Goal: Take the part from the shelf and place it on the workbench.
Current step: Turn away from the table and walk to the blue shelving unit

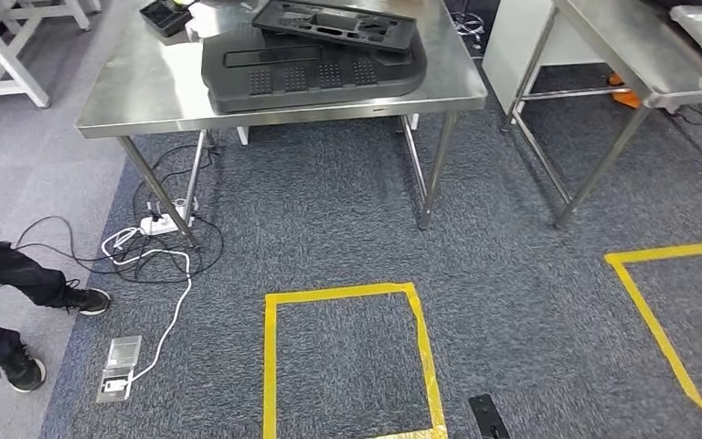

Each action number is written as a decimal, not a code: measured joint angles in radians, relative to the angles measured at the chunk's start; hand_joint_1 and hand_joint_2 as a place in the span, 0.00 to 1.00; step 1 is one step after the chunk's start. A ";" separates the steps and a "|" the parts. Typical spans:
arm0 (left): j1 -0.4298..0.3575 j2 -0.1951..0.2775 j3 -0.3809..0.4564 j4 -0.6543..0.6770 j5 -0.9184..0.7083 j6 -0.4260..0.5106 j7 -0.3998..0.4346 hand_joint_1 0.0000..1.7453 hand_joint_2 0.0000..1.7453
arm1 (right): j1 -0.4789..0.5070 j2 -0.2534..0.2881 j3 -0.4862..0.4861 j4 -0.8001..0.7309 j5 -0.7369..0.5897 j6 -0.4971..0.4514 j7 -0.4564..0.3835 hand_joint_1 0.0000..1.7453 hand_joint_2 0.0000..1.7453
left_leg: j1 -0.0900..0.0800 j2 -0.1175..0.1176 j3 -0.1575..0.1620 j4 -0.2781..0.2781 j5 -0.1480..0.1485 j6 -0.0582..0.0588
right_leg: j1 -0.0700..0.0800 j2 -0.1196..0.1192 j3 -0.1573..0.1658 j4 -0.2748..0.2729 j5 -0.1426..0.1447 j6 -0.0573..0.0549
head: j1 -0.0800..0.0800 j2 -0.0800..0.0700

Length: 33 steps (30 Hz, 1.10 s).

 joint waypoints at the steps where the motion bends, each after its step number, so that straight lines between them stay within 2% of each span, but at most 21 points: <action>1: 0.001 0.000 -0.001 0.000 0.000 0.001 0.000 0.00 0.00 | -0.001 0.000 0.000 0.002 -0.001 0.000 0.002 0.00 1.00 | 0.001 0.000 -0.035 0.083 -0.044 -0.003 | 0.001 -0.002 -0.005 0.000 0.003 -0.003 | -0.007 0.000; 2: 0.002 0.000 -0.002 0.000 0.000 0.002 0.000 0.00 0.00 | -0.001 0.000 0.000 0.005 -0.002 0.000 0.004 0.00 1.00 | 0.002 0.000 -0.066 0.160 -0.077 -0.006 | 0.001 -0.004 -0.009 0.001 0.004 -0.004 | -0.012 0.000; 3: 0.004 0.000 -0.003 0.000 -0.001 0.003 0.000 0.00 0.00 | -0.001 0.001 0.000 0.008 -0.003 0.000 0.007 0.00 1.00 | 0.003 0.000 -0.083 0.207 -0.092 -0.007 | 0.002 -0.007 -0.013 0.001 0.006 -0.004 | -0.015 0.000; 4: 0.006 0.000 -0.004 0.000 -0.002 0.004 0.000 0.00 0.00 | -0.001 0.001 0.000 0.010 -0.005 0.000 0.010 0.00 1.00 | 0.003 0.000 -0.080 0.215 -0.087 -0.006 | 0.002 -0.009 -0.015 0.002 0.007 -0.004 | -0.018 0.000; 5: 0.007 0.000 -0.005 0.000 -0.003 0.006 0.000 0.00 0.00 | -0.001 0.002 0.000 0.013 -0.007 0.000 0.012 0.00 1.00 | 0.004 0.000 -0.054 0.175 -0.062 -0.005 | 0.001 -0.011 -0.015 0.003 0.008 -0.003 | -0.021 0.000; 7: 0.005 0.000 -0.005 0.000 -0.005 0.009 -0.002 0.00 0.00 | -0.002 0.004 0.000 0.016 -0.010 0.000 0.015 0.00 1.00 | 0.002 0.015 0.035 0.015 0.009 0.003 | 0.002 -0.015 -0.012 0.005 0.009 0.001 | -0.027 0.000; 9: 0.001 0.000 -0.005 0.000 -0.005 0.013 -0.002 0.00 0.00 | -0.003 0.005 0.000 0.018 -0.010 0.000 0.018 0.00 1.00 | -0.001 0.031 0.092 -0.108 0.049 0.012 | 0.005 -0.020 -0.014 0.010 0.008 0.010 | -0.032 0.000; 12: 0.002 0.000 -0.005 -0.001 -0.005 0.017 -0.002 0.00 0.00 | -0.004 0.006 0.000 0.022 -0.010 0.000 0.023 0.00 1.00 | -0.001 0.024 0.093 -0.136 0.056 0.027 | 0.007 -0.030 -0.018 0.013 0.006 0.028 | -0.028 0.000; 13: 0.003 -0.001 -0.005 -0.002 -0.004 0.018 -0.002 0.00 0.00 | -0.004 0.006 0.000 0.022 -0.009 0.001 0.025 0.00 1.00 | 0.000 0.020 0.092 -0.139 0.060 0.034 | 0.005 -0.028 -0.023 0.025 -0.006 0.034 | -0.026 0.000; 15: 0.003 -0.001 -0.006 -0.002 -0.002 0.020 -0.002 0.00 0.00 | -0.005 0.007 0.000 0.024 -0.008 0.002 0.027 0.00 1.00 | 0.003 0.014 0.088 -0.144 0.068 0.047 | 0.002 -0.018 -0.063 0.119 -0.071 0.043 | -0.019 0.000; 17: 0.004 -0.002 -0.006 -0.002 0.000 0.021 -0.002 0.00 0.00 | -0.004 0.008 0.000 0.026 -0.007 0.002 0.029 0.00 1.00 | 0.002 0.007 0.081 -0.142 0.072 0.052 | 0.001 -0.010 -0.132 0.279 -0.152 0.049 | -0.008 0.000; 18: 0.006 -0.002 -0.006 -0.002 0.000 0.022 -0.002 0.00 0.00 | -0.003 0.008 0.000 0.027 -0.007 0.002 0.031 0.00 1.00 | 0.001 0.003 0.078 -0.141 0.073 0.052 | 0.001 -0.009 -0.157 0.338 -0.171 0.050 | -0.003 0.000; 19: 0.008 -0.002 -0.006 -0.002 0.001 0.023 -0.002 0.00 0.00 | -0.003 0.008 0.000 0.028 -0.007 0.002 0.031 0.00 1.00 | 0.001 -0.002 0.077 -0.139 0.073 0.052 | 0.001 -0.008 -0.164 0.356 -0.168 0.050 | 0.001 0.000; 20: 0.009 -0.002 -0.006 -0.002 0.001 0.025 -0.002 0.00 0.00 | -0.002 0.009 0.000 0.028 -0.007 0.002 0.032 0.00 1.00 | 0.001 -0.008 0.076 -0.138 0.074 0.051 | 0.001 -0.006 -0.150 0.330 -0.144 0.048 | 0.006 0.000; 22: 0.008 -0.002 -0.006 -0.003 0.001 0.026 -0.002 0.00 0.00 | -0.003 0.008 0.000 0.028 -0.008 0.002 0.031 0.00 1.00 | 0.002 -0.021 0.077 -0.137 0.076 0.047 | 0.001 0.014 -0.074 0.176 -0.066 0.039 | 0.014 0.000; 24: 0.006 -0.003 -0.006 -0.004 0.000 0.026 -0.002 0.00 0.00 | -0.004 0.008 0.000 0.029 -0.012 0.002 0.031 0.00 1.00 | 0.000 -0.032 0.073 -0.135 0.078 0.039 | 0.003 0.042 -0.013 0.042 -0.016 0.030 | 0.020 0.000; 25: 0.005 -0.004 -0.006 -0.004 -0.001 0.026 -0.002 0.00 0.00 | -0.003 0.008 0.000 0.029 -0.013 0.002 0.031 0.00 1.00 | -0.001 -0.037 0.071 -0.135 0.079 0.034 | 0.005 0.049 -0.002 0.015 -0.009 0.026 | 0.021 0.000; 28: 0.006 -0.004 -0.006 -0.005 -0.003 0.025 -0.002 0.00 0.00 | -0.003 0.010 0.000 0.029 -0.018 0.002 0.031 0.00 1.00 | -0.001 -0.046 0.065 -0.128 0.075 0.016 | 0.002 0.031 0.000 0.002 -0.001 0.014 | 0.015 0.000; 30: 0.005 -0.004 -0.006 -0.006 -0.006 0.025 -0.001 0.00 0.00 | -0.004 0.012 0.000 0.029 -0.022 0.002 0.030 0.00 1.00 | -0.001 -0.036 0.031 -0.046 0.020 0.006 | -0.002 0.016 -0.002 -0.006 0.007 0.004 | 0.003 0.000; 32: 0.005 -0.004 -0.006 -0.007 -0.008 0.025 -0.001 0.00 0.00 | -0.003 0.012 0.000 0.029 -0.025 0.002 0.030 0.00 1.00 | 0.003 -0.026 -0.039 0.114 -0.062 -0.003 | -0.001 0.000 -0.005 -0.007 0.009 0.000 | -0.011 0.000; 33: 0.006 -0.004 -0.006 -0.008 -0.009 0.025 -0.001 0.00 0.00 | -0.003 0.012 0.000 0.030 -0.026 0.002 0.030 0.00 1.00 | 0.005 -0.024 -0.069 0.183 -0.089 -0.006 | -0.001 -0.007 -0.006 -0.006 0.009 -0.001 | -0.014 0.000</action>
